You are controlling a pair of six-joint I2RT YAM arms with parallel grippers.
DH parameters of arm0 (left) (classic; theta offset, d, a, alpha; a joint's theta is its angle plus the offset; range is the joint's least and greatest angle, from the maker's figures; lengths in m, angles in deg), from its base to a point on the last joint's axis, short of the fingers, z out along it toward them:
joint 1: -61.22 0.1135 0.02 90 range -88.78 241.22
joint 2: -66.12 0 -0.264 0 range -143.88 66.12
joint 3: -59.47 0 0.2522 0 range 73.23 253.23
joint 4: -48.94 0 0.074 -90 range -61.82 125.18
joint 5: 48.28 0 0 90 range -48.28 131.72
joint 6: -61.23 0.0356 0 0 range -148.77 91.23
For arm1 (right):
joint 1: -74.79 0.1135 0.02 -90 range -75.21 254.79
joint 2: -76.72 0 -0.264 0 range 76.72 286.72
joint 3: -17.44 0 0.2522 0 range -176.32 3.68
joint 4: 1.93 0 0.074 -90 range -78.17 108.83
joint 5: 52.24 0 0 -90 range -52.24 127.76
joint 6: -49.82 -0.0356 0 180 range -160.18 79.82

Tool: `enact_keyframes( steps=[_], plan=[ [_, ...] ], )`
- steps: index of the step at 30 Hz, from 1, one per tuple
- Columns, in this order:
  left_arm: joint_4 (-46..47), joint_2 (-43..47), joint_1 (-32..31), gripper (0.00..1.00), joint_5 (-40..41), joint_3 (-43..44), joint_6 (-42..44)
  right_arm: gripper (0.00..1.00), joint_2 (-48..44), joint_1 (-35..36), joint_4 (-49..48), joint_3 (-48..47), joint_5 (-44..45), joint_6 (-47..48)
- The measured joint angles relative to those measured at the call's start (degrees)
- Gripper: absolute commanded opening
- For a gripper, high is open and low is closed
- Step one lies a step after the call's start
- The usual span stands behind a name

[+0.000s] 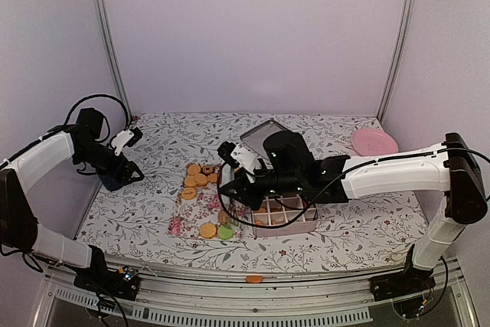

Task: Pack the cookies
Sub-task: Pick up the fake cookies from the plate.

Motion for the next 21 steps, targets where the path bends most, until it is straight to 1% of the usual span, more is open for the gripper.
enact_keyframes(
  steps=[8, 21],
  plan=[
    [0.0, 0.0, 0.0, 0.91, 0.02, 0.0, 0.0, 0.38, 2.16, 0.31, -0.2, 0.0, -0.94, -0.5],
    [0.0, 0.0, 0.0, 0.91, 0.04, 0.0, 0.0, 0.39, 3.13, 0.39, -1.77, 0.0, -3.02, -0.55]
  ],
)
